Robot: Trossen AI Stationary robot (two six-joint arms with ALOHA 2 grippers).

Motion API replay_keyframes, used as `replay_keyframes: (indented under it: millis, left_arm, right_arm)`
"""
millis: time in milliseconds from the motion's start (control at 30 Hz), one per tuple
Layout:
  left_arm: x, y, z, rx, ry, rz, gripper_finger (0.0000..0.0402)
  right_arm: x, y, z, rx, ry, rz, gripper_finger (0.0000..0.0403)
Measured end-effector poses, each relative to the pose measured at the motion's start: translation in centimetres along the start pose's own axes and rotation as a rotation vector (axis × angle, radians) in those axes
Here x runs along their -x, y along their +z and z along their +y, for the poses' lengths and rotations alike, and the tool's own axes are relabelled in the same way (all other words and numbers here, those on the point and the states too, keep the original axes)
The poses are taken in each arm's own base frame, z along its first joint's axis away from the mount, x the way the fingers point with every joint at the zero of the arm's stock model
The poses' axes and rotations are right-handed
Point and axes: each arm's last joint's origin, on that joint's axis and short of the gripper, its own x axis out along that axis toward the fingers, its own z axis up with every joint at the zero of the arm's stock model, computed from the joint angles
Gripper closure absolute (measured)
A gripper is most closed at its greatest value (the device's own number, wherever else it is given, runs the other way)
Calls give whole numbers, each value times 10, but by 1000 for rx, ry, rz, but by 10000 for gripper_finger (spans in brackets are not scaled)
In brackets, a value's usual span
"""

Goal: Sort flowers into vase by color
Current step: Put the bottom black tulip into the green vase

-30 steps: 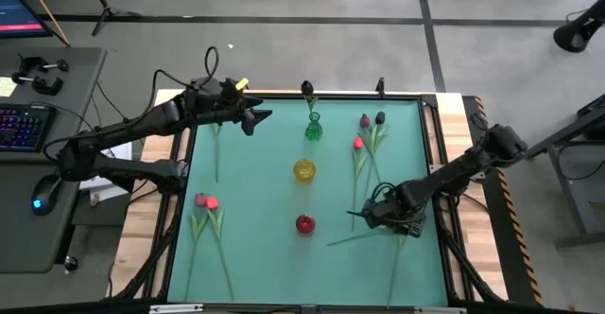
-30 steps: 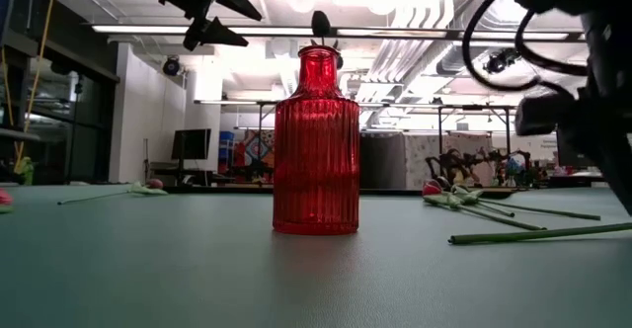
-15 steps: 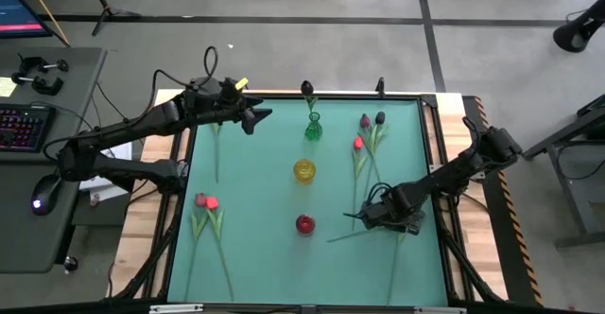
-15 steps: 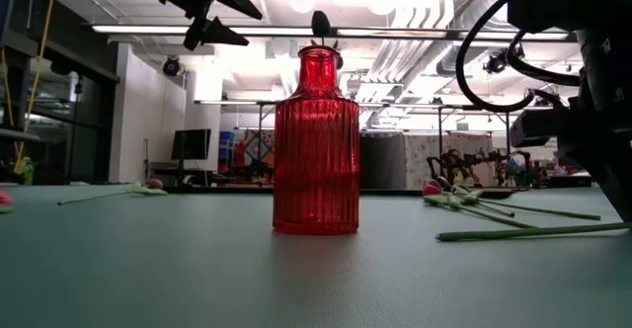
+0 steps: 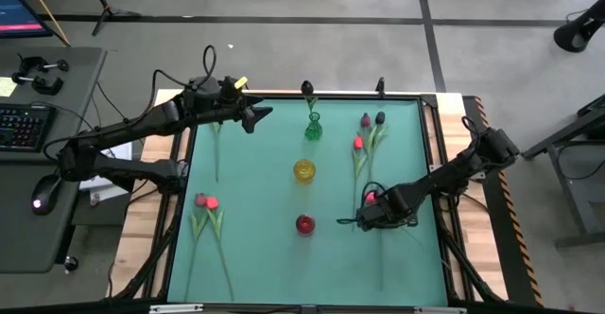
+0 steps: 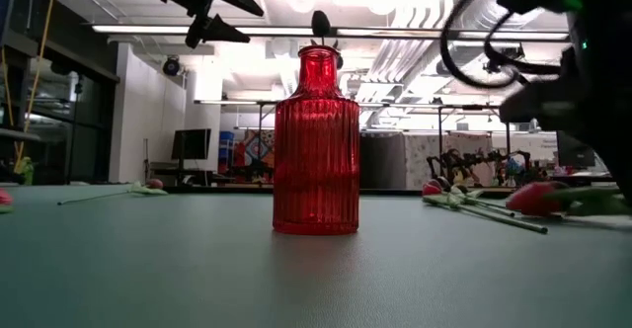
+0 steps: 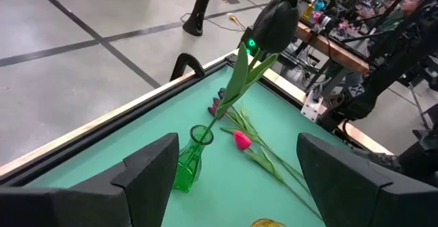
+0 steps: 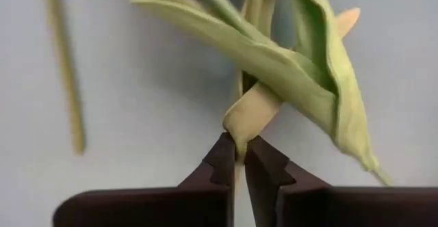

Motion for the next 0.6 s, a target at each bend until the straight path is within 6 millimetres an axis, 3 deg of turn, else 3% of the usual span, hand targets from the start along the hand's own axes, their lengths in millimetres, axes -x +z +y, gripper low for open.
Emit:
replay_keyframes:
  millis: [267, 600]
  left_arm:
    - [0, 0, 0, 0, 0, -4, 117]
    - [0, 5, -2, -1, -19, -55, 117]
  right_arm:
    - [34, -11, 12, 427, 109, 108, 400]
    - [101, -10, -6, 737, 444, 324, 402]
